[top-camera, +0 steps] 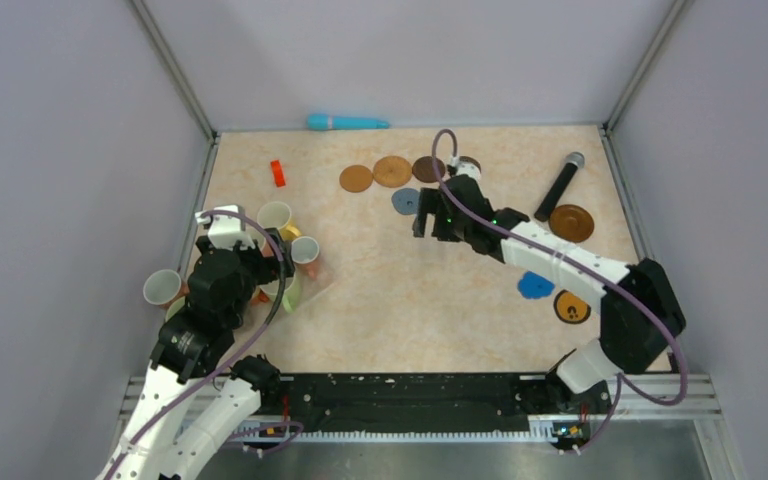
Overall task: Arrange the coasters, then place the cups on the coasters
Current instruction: Move the coaster to the center of the board.
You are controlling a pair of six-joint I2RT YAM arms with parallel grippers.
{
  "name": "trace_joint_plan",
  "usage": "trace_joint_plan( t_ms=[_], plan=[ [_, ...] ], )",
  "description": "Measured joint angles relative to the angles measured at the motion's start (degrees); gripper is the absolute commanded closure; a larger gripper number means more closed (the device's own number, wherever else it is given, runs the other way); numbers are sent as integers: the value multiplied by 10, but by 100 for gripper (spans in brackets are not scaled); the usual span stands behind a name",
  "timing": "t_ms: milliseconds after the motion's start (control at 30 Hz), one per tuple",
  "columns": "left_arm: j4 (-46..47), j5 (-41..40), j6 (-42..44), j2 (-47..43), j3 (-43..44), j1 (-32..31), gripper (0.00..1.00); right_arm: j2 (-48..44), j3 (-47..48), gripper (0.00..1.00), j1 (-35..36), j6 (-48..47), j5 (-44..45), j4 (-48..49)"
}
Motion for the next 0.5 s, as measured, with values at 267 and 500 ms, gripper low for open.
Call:
trace_joint_plan(
  t_ms=[267, 500],
  plan=[
    [0, 1, 0, -6, 0, 0, 5, -160, -132, 1, -27, 118, 140, -119],
    [0, 2, 0, -15, 0, 0, 5, -257, -195, 2, -141, 123, 213, -145]
  ],
)
